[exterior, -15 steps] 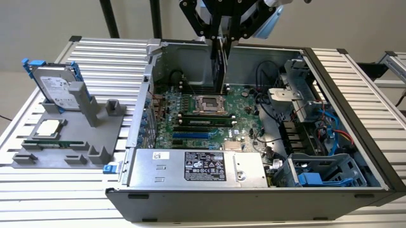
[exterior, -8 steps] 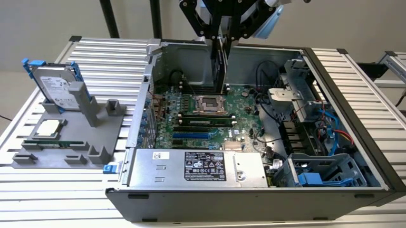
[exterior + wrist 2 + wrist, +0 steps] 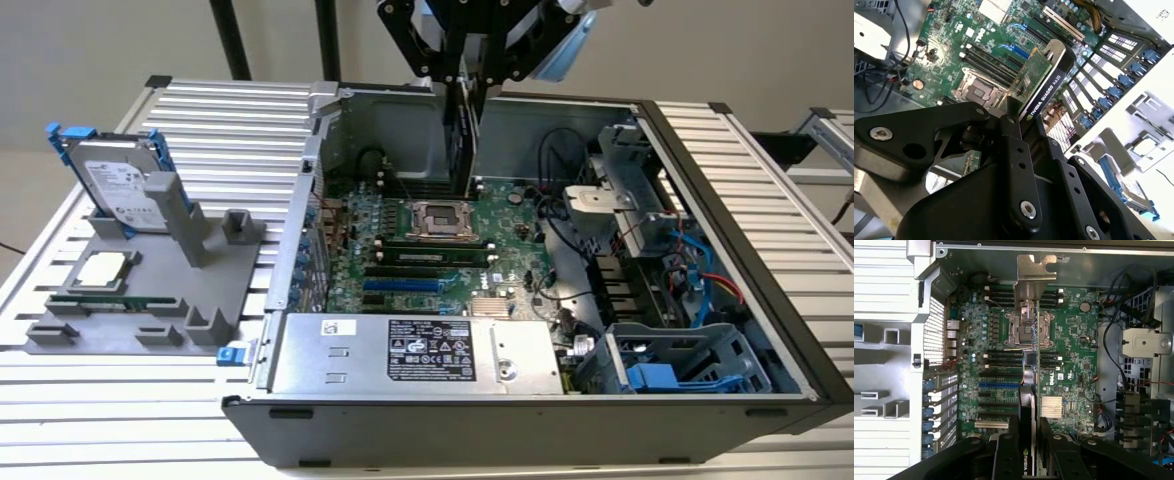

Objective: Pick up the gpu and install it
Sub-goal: 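Insert the gpu into the slot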

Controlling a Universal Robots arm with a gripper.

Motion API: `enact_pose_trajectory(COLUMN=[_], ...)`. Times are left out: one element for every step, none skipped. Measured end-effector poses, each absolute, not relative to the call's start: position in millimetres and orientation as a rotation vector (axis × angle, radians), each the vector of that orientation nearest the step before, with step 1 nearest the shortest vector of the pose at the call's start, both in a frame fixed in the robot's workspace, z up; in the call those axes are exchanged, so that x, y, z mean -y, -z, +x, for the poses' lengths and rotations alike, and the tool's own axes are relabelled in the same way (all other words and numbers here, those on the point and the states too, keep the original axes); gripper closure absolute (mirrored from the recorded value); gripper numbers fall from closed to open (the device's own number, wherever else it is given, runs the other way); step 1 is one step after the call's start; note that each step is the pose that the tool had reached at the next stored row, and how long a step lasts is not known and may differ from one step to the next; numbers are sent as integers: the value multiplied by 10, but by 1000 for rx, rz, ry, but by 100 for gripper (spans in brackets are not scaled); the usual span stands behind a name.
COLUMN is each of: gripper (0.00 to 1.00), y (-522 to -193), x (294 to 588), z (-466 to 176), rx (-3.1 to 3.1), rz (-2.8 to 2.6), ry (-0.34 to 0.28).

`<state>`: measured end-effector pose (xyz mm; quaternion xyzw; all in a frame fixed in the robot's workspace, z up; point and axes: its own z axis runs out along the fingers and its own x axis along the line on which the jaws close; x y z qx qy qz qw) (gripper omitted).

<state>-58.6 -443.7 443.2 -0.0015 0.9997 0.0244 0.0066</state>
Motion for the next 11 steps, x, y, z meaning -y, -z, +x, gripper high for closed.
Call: enact_pose_trajectory(gripper=[100, 100, 100, 100, 100, 100, 100, 100, 100, 100, 100], y=[-4432, -4432, -4432, -4432, -4432, -4432, -4432, -4432, -4432, -4432, -4431], x=[4437, 4437, 4437, 4437, 4437, 4437, 4437, 4437, 4437, 4437, 4438], z=[-586, -586, -586, -586, -586, -586, -587, -587, -587, -586, -587], rx=[-3127, -3127, -3128, -3128, -3128, -3128, -3128, -3128, -3128, -3128, -3128], rz=[-7, -10, -13, -16, -20, -24, -28, -33, -39, -45, -52], ry=[-76, -76, -76, -76, -76, -76, -76, -76, -76, -77, -77])
